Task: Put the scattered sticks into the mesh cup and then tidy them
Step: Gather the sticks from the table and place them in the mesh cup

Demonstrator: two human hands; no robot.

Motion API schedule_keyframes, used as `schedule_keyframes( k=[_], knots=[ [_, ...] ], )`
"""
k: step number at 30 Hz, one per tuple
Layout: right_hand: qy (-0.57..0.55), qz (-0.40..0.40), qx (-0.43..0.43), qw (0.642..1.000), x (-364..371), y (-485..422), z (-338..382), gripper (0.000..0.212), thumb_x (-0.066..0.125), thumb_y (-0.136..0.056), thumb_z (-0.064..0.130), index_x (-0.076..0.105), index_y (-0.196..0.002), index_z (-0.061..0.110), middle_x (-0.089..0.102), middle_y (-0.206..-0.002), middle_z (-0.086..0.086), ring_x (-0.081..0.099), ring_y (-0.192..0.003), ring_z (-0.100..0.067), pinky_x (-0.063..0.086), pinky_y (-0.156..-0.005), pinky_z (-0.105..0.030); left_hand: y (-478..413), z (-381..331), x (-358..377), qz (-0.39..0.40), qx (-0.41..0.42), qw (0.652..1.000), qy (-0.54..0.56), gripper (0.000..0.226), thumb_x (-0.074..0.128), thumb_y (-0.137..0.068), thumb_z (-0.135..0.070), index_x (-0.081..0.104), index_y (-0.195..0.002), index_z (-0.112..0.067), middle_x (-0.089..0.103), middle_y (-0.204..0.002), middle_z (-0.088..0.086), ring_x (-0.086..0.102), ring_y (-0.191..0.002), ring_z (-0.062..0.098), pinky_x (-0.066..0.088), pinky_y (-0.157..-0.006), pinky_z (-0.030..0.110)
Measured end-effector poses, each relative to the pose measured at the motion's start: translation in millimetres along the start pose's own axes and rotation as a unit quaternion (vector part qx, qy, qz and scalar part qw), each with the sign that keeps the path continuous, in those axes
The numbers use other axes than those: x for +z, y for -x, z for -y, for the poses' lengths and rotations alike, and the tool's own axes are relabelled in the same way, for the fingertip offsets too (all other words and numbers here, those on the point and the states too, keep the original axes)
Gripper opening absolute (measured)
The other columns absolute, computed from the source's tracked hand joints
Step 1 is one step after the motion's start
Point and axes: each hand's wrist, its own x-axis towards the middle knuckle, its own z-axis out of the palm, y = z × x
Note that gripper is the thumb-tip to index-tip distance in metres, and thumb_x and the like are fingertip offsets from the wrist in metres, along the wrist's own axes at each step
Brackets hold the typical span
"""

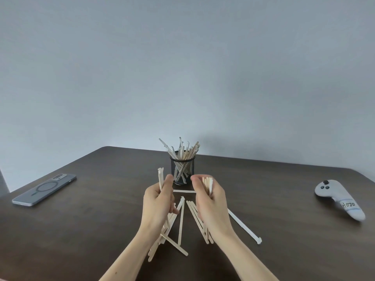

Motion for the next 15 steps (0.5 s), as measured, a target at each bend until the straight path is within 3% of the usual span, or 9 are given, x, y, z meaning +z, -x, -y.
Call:
schedule_keyframes(
  k=[2,3,5,6,8,11,15],
  knots=[
    [-0.013,0.023,0.043,0.999,-1,1,2,0.034,0.049,-0.105,0.033,0.068,-0.088,0.010,0.037,-0.045,0.004,0.035,-0.036,-0.008,0.036,-0.041,-0.025,0,-3,-1,0.010,-0.011,1.000,-0.025,0.064,0.048,-0.107,-0.039,0.045,-0.048,-0.015,0.045,-0.042,0.003,0.046,-0.040,0.017,0.056,-0.062,0.043],
    [-0.020,0.026,0.052,0.998,-2,0,4,0.041,0.046,-0.107,0.032,0.064,-0.082,0.005,0.038,-0.044,0.002,0.039,-0.037,-0.012,0.045,-0.044,-0.030,0,-7,-1,0.010,0.000,0.997,-0.077,0.066,0.043,-0.108,-0.042,0.047,-0.050,-0.013,0.051,-0.044,0.005,0.050,-0.043,0.016,0.056,-0.065,0.042],
    [0.028,0.015,0.039,0.999,-6,-5,11,0.048,0.044,-0.107,0.031,0.061,-0.073,0.002,0.049,-0.052,0.004,0.052,-0.051,-0.011,0.055,-0.066,-0.029,-3,-20,-4,-0.005,0.042,0.970,-0.240,0.069,0.032,-0.108,-0.050,0.054,-0.058,-0.008,0.066,-0.057,0.010,0.059,-0.054,0.017,0.049,-0.068,0.036],
    [0.073,0.008,0.027,0.997,-8,-9,16,0.048,0.044,-0.106,0.033,0.061,-0.072,0.005,0.052,-0.058,0.006,0.053,-0.057,-0.005,0.051,-0.072,-0.024,-7,-26,-6,-0.022,0.066,0.949,-0.309,0.068,0.028,-0.106,-0.053,0.059,-0.065,-0.008,0.070,-0.065,0.008,0.063,-0.061,0.019,0.047,-0.068,0.035],
    [0.153,0.002,0.009,0.988,-11,-21,28,0.042,0.043,-0.103,0.036,0.059,-0.071,0.014,0.051,-0.059,0.010,0.050,-0.059,-0.006,0.042,-0.068,-0.026,-18,-40,-9,-0.041,0.098,0.922,-0.373,0.067,0.024,-0.102,-0.058,0.064,-0.076,-0.011,0.070,-0.072,0.003,0.066,-0.073,0.023,0.046,-0.072,0.036],
    [0.246,0.010,-0.004,0.969,-11,-48,51,0.042,0.037,-0.101,0.040,0.055,-0.068,0.019,0.046,-0.052,0.007,0.047,-0.057,-0.015,0.036,-0.063,-0.033,-43,-68,-9,-0.017,0.104,0.916,-0.388,0.068,0.026,-0.104,-0.056,0.068,-0.079,-0.009,0.067,-0.068,0.001,0.067,-0.076,0.028,0.049,-0.078,0.038],
    [0.227,-0.027,-0.055,0.972,-4,-95,77,0.044,0.039,-0.101,0.034,0.055,-0.064,0.014,0.045,-0.044,0.009,0.046,-0.052,-0.018,0.036,-0.062,-0.034,-83,-97,-5,0.006,0.126,0.941,-0.315,0.059,0.038,-0.105,-0.046,0.066,-0.063,-0.015,0.060,-0.058,-0.003,0.059,-0.062,0.029,0.045,-0.068,0.036]
  ],
)
